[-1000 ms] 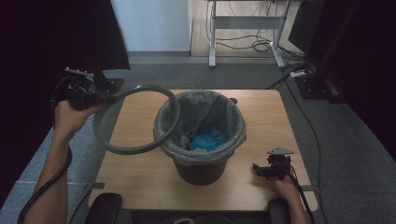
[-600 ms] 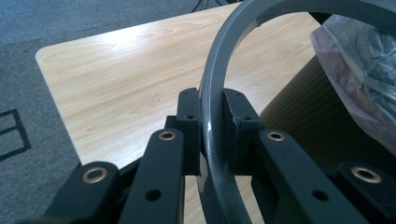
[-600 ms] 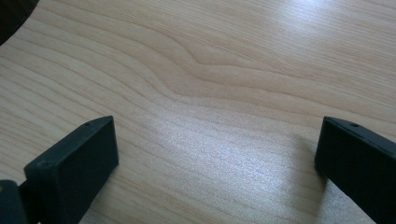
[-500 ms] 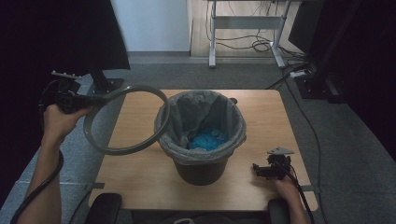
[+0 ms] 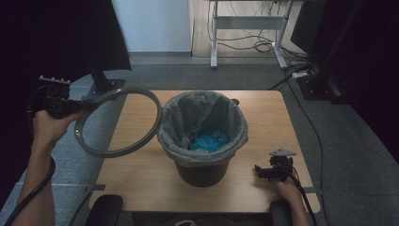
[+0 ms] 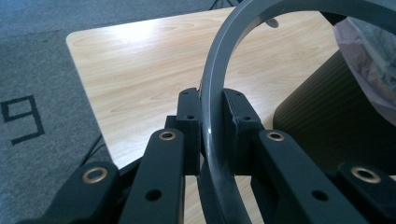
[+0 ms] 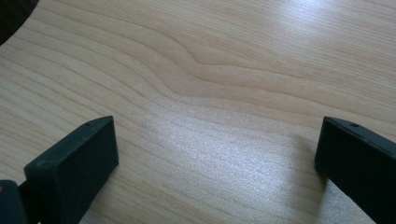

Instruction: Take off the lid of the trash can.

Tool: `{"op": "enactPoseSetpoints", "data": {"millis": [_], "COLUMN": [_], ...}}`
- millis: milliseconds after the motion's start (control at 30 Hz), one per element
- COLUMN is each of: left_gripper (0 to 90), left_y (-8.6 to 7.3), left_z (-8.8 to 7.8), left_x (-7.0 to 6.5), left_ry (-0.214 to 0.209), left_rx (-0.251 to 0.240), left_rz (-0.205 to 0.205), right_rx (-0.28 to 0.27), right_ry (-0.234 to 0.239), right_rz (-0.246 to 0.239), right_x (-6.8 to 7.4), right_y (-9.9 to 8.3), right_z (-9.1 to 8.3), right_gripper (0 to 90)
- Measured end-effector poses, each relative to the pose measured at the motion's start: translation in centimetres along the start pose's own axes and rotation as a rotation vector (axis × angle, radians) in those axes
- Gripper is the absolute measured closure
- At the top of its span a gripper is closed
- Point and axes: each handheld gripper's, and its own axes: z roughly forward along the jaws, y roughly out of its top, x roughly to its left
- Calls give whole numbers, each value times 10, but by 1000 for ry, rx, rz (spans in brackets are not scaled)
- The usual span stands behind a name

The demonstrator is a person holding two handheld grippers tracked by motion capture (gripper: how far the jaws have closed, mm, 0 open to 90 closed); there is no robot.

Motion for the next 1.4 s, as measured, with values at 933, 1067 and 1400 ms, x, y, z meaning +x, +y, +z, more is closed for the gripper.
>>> {"op": "enactPoseSetpoints", "data": {"millis": [933, 1067, 1400], "left_gripper": [786, 786, 786], "left_y": [-42, -48, -66], "left_z": [34, 43, 66], "left_x": [25, 26, 31], "left_ry": [-9, -4, -8], "left_rx": [28, 35, 31], "left_rz": [-61, -62, -83], "right_rx": [0, 0, 0], "right_ry": [-1, -1, 0], "right_rz": [0, 0, 0], "right_x": [0, 0, 0], "right_y": [0, 0, 0], "right_z": [0, 0, 0], "right_gripper": [0, 0, 0]}}
